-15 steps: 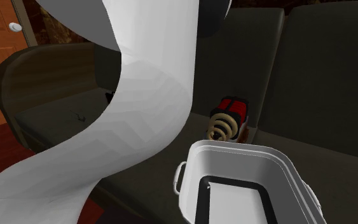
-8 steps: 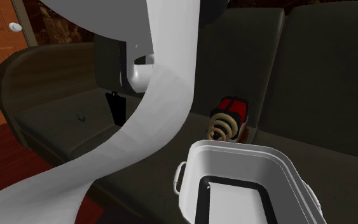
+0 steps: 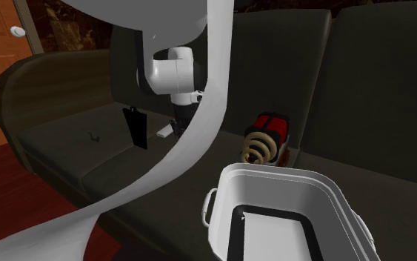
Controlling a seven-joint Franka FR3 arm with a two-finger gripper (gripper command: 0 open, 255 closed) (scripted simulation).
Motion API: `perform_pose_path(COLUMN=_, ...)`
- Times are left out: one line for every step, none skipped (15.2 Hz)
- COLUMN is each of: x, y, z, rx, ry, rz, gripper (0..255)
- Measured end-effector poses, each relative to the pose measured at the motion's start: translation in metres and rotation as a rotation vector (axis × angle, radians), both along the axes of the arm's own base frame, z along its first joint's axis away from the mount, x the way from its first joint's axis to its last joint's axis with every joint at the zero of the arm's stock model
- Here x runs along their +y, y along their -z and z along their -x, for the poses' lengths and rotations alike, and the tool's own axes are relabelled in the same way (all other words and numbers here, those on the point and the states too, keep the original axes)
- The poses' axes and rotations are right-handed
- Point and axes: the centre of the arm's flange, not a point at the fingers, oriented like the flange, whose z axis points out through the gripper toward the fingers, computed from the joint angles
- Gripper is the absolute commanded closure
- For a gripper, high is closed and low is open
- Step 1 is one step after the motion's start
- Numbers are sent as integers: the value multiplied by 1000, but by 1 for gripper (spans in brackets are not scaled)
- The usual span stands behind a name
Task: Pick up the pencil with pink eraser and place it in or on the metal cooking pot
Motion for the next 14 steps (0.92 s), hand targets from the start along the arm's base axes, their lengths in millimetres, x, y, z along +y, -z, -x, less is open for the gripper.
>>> perform_pose_path(x=0, y=-4, z=0, rx=0, ry=0, rz=0, gripper=255)
perform_pose_path(x=-1, y=-9, z=1, rx=0, ry=0, rz=0, gripper=255)
perform_pose_path(x=-1, y=-15, z=1, rx=0, ry=0, rz=0, gripper=255)
perform_pose_path(x=-1, y=-20, z=0, rx=0, ry=0, rz=0, gripper=255)
perform_pose_path(x=0, y=-25, z=-1, rx=0, ry=0, rz=0, gripper=255)
perform_pose_path(x=0, y=-32, z=-1, rx=0, ry=0, rz=0, gripper=255)
perform_pose_path(x=-1, y=-37, z=0, rx=0, ry=0, rz=0, gripper=255)
perform_pose_path(x=-1, y=-43, z=0, rx=0, ry=0, rz=0, gripper=255)
perform_pose_path(x=0, y=-47, z=0, rx=0, ry=0, rz=0, gripper=255)
perform_pose_path(x=-1, y=-52, z=0, rx=0, ry=0, rz=0, gripper=255)
perform_pose_path(x=0, y=-57, z=1, rx=0, ry=0, rz=0, gripper=255)
perform_pose_path(x=0, y=-62, z=1, rx=0, ry=0, rz=0, gripper=255)
perform_pose_path(x=0, y=-69, z=-1, rx=0, ry=0, rz=0, gripper=255)
perform_pose_path(x=-1, y=-74, z=-1, rx=0, ry=0, rz=0, gripper=255)
